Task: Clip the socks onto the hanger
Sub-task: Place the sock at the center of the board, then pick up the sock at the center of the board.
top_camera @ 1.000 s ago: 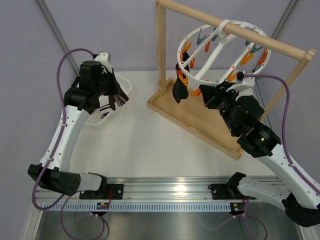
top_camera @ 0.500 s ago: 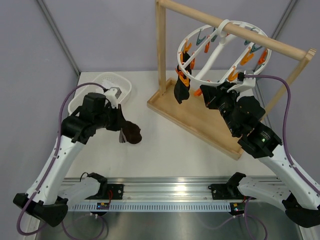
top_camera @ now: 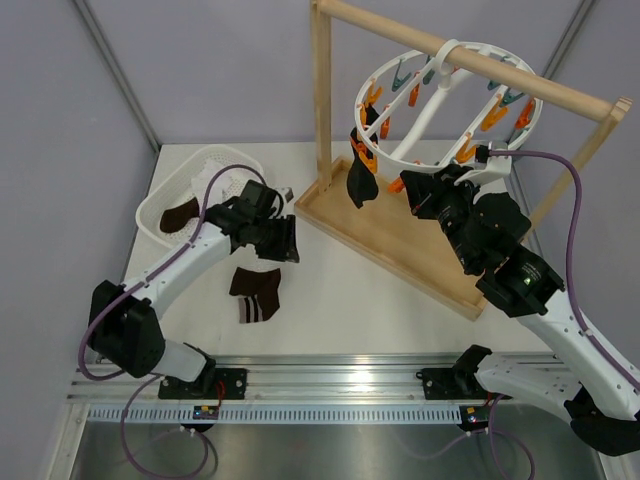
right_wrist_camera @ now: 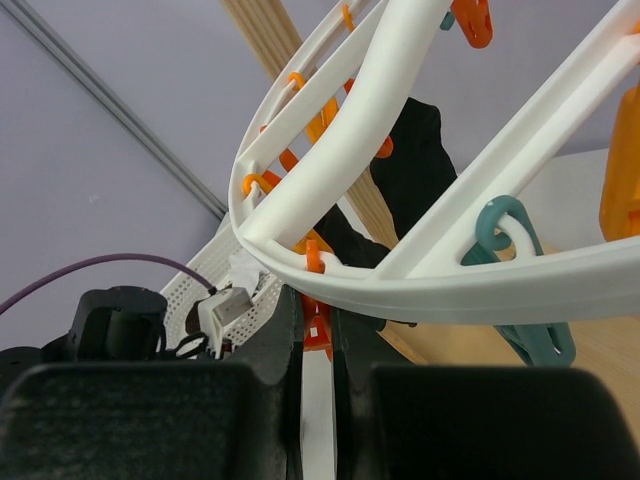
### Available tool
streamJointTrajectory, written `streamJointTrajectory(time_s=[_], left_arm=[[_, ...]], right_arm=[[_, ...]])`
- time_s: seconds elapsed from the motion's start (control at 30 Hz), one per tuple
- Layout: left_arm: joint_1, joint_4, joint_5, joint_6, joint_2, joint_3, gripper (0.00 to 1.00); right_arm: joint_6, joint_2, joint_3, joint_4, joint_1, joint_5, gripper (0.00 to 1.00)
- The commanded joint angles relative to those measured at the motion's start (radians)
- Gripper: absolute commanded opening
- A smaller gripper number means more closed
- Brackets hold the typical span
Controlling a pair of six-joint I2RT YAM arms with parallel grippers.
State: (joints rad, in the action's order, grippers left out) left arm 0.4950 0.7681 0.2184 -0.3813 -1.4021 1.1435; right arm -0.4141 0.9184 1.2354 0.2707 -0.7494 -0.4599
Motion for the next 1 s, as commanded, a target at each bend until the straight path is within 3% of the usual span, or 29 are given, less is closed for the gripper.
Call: streamJointTrajectory(time_s=[0.0,0.07,0.13,0.17,0.27,0.47,0.67,0.77,0.97], left_arm=[[0.046,-0.188,0.137,-0.071,-0.049,0.111,0.44],[0.054,-0.126,0.090,-0.033,-0.049,0.143,0.48],[0.053,-0.048,-0.086,-0.031,-0.015,0.134,0.55],[0.051,-0.037,-0.199,-0.042,0.004,0.105,0.60],[0.043,-0.052,-0.310,-0.138,0.125,-0.071,0.74],[0.031,-0.105,-0.418,-0.464,0.415,-0.462,0.73],[0.031,-0.046,-0.508,-0.735,0.578,-0.622,0.63],[0.031,-0.041,-0.548,-0.778,0.585,-0.649,0.61],[0.024,-0.119,-0.496,-0.777,0.439,-0.676,0.55]], right_arm=[[0.012,-0.012,0.012,-0.025,0.007,-0.022,0.02],[0.012,-0.012,0.015,-0.021,0.007,-0.016,0.02],[0.015,-0.016,0.016,-0.018,0.007,-0.013,0.03],[0.015,-0.021,0.013,-0.018,0.007,-0.014,0.03],[0.015,-0.029,0.009,-0.024,0.008,-0.017,0.03],[0.012,-0.032,-0.001,-0.025,0.007,-0.010,0.03],[0.000,-0.033,-0.010,-0.028,0.007,0.000,0.03],[-0.003,-0.038,-0.013,-0.025,0.007,0.003,0.03],[0.003,-0.053,-0.017,-0.024,0.007,-0.011,0.03]])
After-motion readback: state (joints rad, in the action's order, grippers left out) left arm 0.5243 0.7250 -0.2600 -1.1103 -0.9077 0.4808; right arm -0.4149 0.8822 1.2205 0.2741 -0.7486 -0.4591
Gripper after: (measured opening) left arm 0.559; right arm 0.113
